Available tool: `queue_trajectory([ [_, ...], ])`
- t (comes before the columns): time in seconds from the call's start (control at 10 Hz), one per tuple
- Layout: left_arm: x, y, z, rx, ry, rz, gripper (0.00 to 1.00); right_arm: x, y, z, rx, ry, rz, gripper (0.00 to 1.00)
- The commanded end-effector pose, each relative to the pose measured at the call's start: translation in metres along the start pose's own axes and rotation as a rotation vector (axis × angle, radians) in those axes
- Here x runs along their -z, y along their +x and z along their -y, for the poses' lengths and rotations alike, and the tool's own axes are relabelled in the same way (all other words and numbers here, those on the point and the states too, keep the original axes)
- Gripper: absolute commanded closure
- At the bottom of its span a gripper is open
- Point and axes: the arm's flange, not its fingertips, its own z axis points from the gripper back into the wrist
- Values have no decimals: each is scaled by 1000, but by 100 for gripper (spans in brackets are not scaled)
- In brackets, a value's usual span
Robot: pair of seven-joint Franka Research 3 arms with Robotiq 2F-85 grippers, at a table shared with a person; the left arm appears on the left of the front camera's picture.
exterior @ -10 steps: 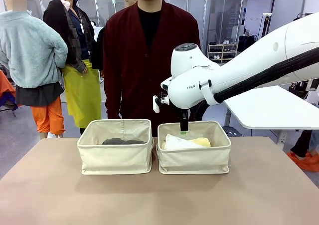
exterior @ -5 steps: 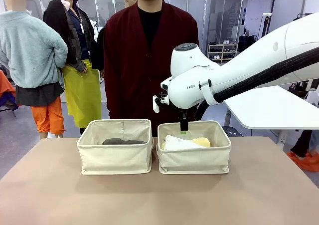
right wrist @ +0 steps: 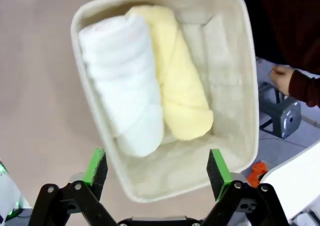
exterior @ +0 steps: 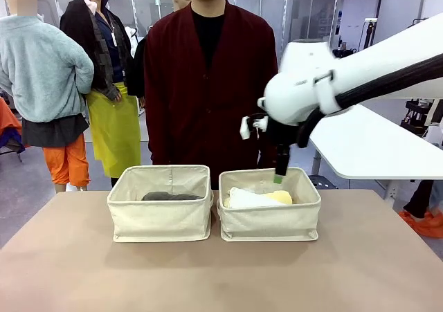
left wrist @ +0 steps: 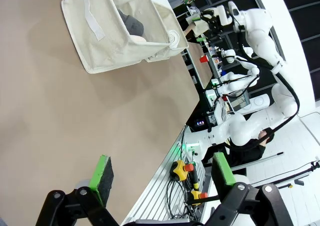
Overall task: Divide the towels into two baskets.
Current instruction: Pick up one hotel-folded towel from the bottom of the table and place it in the Fabric basket indicated by the person.
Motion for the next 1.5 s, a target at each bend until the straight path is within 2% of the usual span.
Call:
queue_trajectory([
  [0.0, 0, -4, 5, 6, 1, 9, 0, -14, -65, -32, 58, 49, 85, 0],
  [0.1, 0, -4, 5, 6, 1, 9, 0, -22, -99, -42, 114, 90, 158, 0],
  [0.3, 0, -4, 5, 6, 1, 9, 0, -52, -184, -52, 313, 223, 366, 0],
  [0.5, 0, -4, 5, 6, 1, 9, 0, -77, -269, -48, 544, 422, 607, 0],
  [0.7, 0, -4, 5, 6, 1, 9, 0, -79, -333, -50, 703, 593, 729, 0],
  [1.0, 0, -4, 5, 6, 1, 9, 0, -46, -427, -82, 989, 719, 831, 0],
  [1.2, 0, -4, 5, 6, 1, 9, 0, -19, -457, -108, 1089, 770, 907, 0],
  [1.4, 0, -4, 5, 6, 1, 9, 0, -3, -464, -124, 1110, 801, 923, 0],
])
